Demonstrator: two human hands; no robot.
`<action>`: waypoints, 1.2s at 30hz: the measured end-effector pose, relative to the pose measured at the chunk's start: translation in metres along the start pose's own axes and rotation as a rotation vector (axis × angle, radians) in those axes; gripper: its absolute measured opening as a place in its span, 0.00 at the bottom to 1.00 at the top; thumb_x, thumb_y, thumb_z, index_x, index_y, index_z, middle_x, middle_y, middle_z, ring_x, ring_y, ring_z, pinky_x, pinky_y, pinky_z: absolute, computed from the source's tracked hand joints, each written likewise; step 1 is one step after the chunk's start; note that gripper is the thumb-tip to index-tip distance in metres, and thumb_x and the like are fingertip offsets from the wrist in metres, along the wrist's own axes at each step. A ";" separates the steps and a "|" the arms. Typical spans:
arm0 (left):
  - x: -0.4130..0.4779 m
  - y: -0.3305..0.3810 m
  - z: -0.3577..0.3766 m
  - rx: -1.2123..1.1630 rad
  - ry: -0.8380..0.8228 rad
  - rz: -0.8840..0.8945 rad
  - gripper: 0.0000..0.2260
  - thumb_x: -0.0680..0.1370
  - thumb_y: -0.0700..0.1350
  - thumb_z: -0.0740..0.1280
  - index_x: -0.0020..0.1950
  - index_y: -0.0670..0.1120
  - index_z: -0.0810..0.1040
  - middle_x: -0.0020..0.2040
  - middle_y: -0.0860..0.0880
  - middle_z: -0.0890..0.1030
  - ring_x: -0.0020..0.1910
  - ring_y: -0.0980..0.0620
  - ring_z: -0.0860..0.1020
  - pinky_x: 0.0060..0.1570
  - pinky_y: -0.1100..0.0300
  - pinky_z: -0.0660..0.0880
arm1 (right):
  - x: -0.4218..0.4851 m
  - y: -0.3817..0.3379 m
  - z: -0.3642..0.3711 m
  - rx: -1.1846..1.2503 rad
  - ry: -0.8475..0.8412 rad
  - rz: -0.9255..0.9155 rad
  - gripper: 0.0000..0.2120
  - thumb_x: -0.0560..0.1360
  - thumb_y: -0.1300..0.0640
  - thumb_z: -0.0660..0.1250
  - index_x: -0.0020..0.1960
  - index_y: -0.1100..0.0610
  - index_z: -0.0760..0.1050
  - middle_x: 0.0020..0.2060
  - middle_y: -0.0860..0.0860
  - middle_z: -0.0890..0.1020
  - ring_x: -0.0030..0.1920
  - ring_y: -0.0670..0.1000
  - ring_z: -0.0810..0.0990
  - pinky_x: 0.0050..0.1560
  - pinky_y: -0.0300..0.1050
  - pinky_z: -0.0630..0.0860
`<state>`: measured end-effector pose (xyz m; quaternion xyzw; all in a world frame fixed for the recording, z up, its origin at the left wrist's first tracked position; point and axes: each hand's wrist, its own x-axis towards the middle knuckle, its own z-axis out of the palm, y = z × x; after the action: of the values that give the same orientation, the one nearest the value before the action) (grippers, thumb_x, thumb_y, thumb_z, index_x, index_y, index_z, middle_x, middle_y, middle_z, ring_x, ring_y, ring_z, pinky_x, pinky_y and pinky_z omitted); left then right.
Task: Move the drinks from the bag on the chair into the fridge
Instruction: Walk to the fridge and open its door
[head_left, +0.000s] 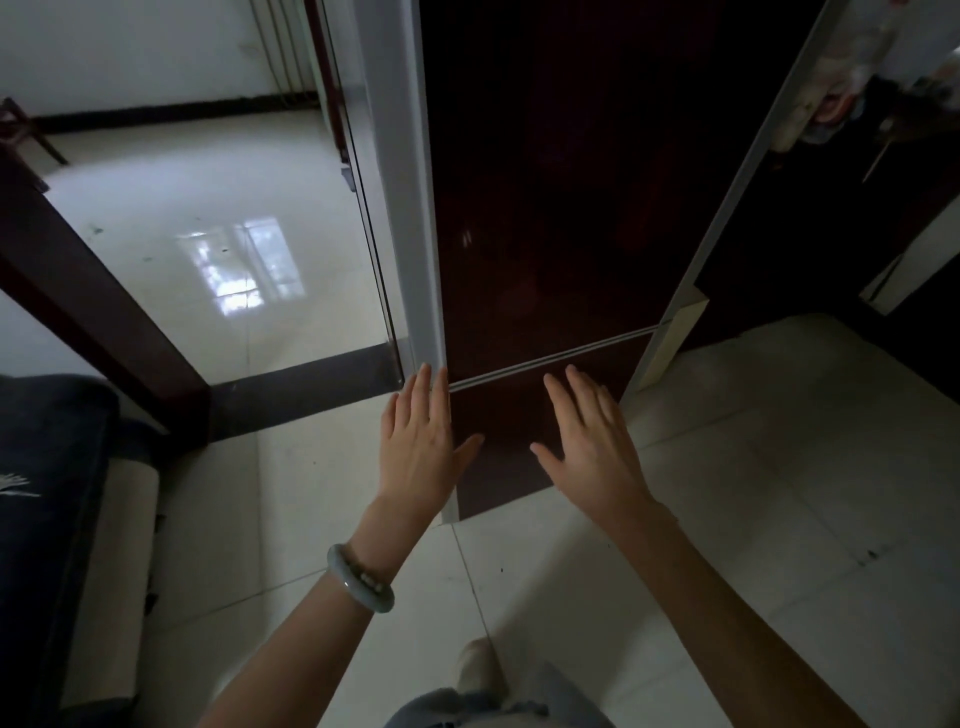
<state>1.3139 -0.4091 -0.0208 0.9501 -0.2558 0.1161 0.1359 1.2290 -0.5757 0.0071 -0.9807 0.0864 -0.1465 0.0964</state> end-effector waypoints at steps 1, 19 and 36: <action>0.006 -0.002 0.000 0.000 0.009 -0.005 0.38 0.73 0.59 0.66 0.74 0.41 0.56 0.74 0.39 0.60 0.73 0.41 0.58 0.70 0.49 0.52 | 0.007 0.000 0.000 0.002 0.003 -0.005 0.36 0.65 0.56 0.76 0.68 0.63 0.65 0.66 0.64 0.70 0.66 0.65 0.68 0.65 0.63 0.63; 0.147 -0.055 -0.043 -0.396 0.217 -0.206 0.36 0.74 0.53 0.69 0.74 0.39 0.56 0.72 0.40 0.63 0.71 0.43 0.61 0.70 0.50 0.60 | 0.120 -0.017 -0.047 0.037 0.200 -0.169 0.35 0.69 0.56 0.73 0.70 0.62 0.62 0.69 0.64 0.66 0.68 0.63 0.64 0.68 0.57 0.59; 0.192 -0.044 -0.051 -0.692 0.188 -0.256 0.24 0.73 0.50 0.71 0.61 0.41 0.66 0.57 0.43 0.77 0.53 0.45 0.78 0.47 0.57 0.74 | 0.127 -0.022 -0.063 -0.003 0.234 -0.148 0.36 0.68 0.55 0.74 0.70 0.61 0.61 0.69 0.64 0.66 0.69 0.63 0.64 0.68 0.58 0.60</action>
<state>1.4905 -0.4437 0.0738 0.8574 -0.1457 0.0917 0.4850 1.3329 -0.5896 0.1059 -0.9607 0.0245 -0.2667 0.0729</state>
